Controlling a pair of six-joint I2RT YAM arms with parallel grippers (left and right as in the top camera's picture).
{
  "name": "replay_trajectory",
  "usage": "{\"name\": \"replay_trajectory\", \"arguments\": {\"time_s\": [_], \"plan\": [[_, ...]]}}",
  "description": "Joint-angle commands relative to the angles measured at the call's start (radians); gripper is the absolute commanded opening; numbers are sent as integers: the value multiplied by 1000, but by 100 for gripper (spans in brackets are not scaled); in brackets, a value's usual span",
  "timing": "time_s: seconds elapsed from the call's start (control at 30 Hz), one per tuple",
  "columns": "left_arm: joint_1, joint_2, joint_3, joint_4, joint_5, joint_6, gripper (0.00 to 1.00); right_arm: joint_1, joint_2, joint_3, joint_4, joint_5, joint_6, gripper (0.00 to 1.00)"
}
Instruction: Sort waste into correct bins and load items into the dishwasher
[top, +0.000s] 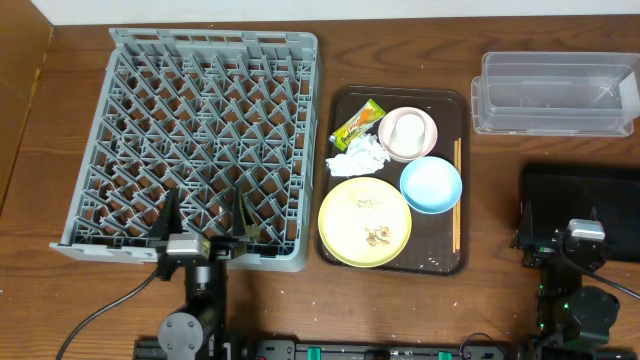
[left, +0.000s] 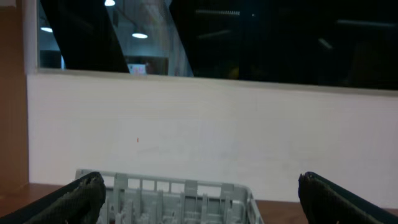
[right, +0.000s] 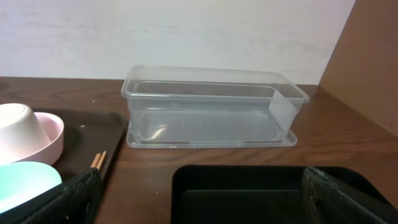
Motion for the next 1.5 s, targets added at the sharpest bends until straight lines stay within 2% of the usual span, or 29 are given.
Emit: {"name": "replay_trajectory", "arguments": {"time_s": [0.0,0.4,0.6,0.87,1.23,1.47], "plan": [[-3,62,69,-6,6,22,100,5,-4,-4,-2,-4,8,99],[-3,404,200,-28,84,53,100,5,-4,-4,-2,-4,8,99],[-3,410,204,-8,90,73,100,5,-4,-4,-2,-4,8,99],[-3,410,204,-6,200,72,100,5,-4,-3,-2,-4,8,99],[-3,410,204,-1,249,42,100,5,-4,-4,-2,-4,8,99],[-3,410,204,-119,257,42,100,5,-4,-4,-2,-4,8,99]]}}
